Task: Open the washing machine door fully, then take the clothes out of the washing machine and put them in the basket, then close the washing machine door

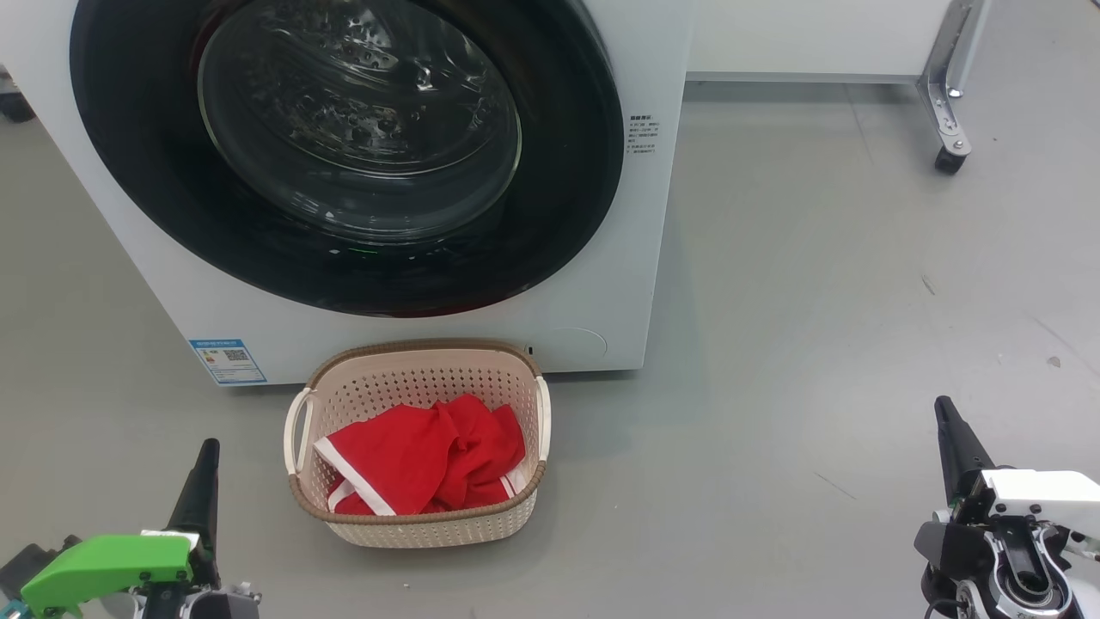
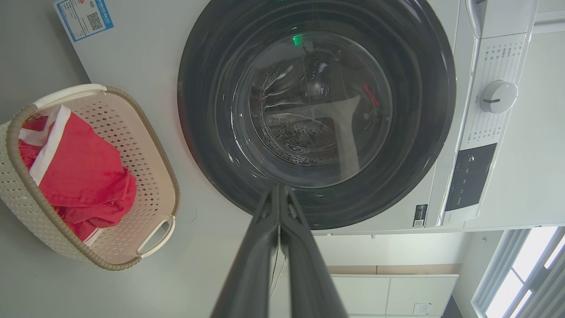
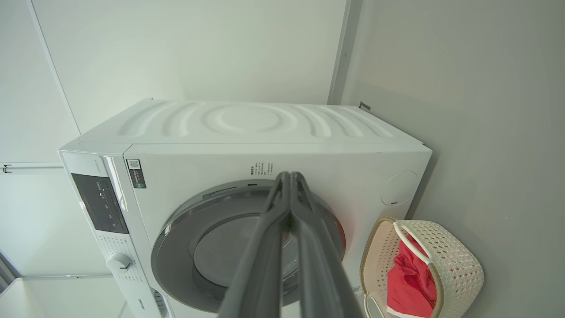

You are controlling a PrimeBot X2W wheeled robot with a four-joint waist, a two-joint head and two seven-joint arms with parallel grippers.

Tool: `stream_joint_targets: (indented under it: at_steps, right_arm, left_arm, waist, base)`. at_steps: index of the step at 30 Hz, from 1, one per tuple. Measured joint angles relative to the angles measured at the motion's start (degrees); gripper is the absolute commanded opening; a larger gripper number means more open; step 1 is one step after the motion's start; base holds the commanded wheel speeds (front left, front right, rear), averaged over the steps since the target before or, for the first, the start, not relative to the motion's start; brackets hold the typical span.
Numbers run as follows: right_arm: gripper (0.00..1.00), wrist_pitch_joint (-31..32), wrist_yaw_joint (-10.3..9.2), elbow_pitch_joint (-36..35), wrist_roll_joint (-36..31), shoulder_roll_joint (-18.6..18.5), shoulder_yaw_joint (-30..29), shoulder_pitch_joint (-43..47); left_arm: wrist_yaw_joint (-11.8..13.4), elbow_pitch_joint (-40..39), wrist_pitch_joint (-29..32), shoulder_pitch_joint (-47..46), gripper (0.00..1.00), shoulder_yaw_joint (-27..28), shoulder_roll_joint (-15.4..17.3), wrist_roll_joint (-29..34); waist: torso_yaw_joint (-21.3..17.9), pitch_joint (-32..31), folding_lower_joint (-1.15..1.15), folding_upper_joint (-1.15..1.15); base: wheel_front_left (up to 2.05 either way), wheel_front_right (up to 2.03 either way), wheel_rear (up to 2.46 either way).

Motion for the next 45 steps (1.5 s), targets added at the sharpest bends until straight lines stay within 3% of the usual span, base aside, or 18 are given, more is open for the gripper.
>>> stream_joint_targets:
  at_steps: [45]
  right_arm:
    - [0.00, 0.38, 0.00, -0.03, 0.00, 0.00, -0.20, 0.00]
  left_arm:
    - [-0.01, 0.02, 0.01, -0.02, 0.00, 0.15, -0.03, 0.00]
  waist:
    - [0.00, 0.01, 0.00, 0.00]
  base:
    - [0.00, 0.00, 0.00]
